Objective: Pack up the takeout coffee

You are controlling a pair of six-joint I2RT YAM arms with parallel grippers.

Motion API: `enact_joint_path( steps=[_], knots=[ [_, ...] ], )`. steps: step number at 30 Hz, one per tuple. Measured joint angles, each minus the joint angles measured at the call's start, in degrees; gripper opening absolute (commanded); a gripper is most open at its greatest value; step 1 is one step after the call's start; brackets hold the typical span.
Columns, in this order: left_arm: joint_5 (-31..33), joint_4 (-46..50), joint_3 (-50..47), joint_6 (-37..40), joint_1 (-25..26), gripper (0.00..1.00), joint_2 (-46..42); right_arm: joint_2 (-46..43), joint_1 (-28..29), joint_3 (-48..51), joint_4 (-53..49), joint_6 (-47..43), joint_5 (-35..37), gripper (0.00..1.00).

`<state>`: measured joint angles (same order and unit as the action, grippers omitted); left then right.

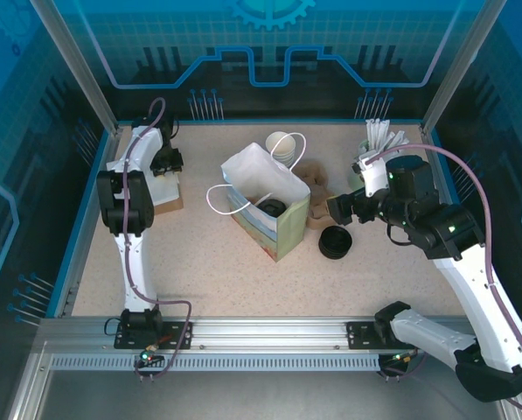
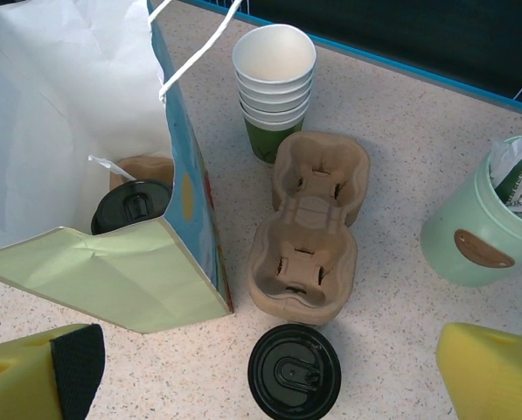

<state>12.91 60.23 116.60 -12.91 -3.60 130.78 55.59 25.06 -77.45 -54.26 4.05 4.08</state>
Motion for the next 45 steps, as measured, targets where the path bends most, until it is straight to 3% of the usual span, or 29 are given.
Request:
enact_joint_path(
  steps=[38,45],
  knots=[
    [-1.1,1.0,1.9,2.0,0.0,0.0,-0.3,1.4,0.0,0.7,0.4,0.0,-0.2,1.0],
    [-0.6,0.8,-0.9,3.2,0.0,0.0,-8.6,1.3,-0.3,0.7,0.4,0.0,-0.2,1.0]
  ],
)
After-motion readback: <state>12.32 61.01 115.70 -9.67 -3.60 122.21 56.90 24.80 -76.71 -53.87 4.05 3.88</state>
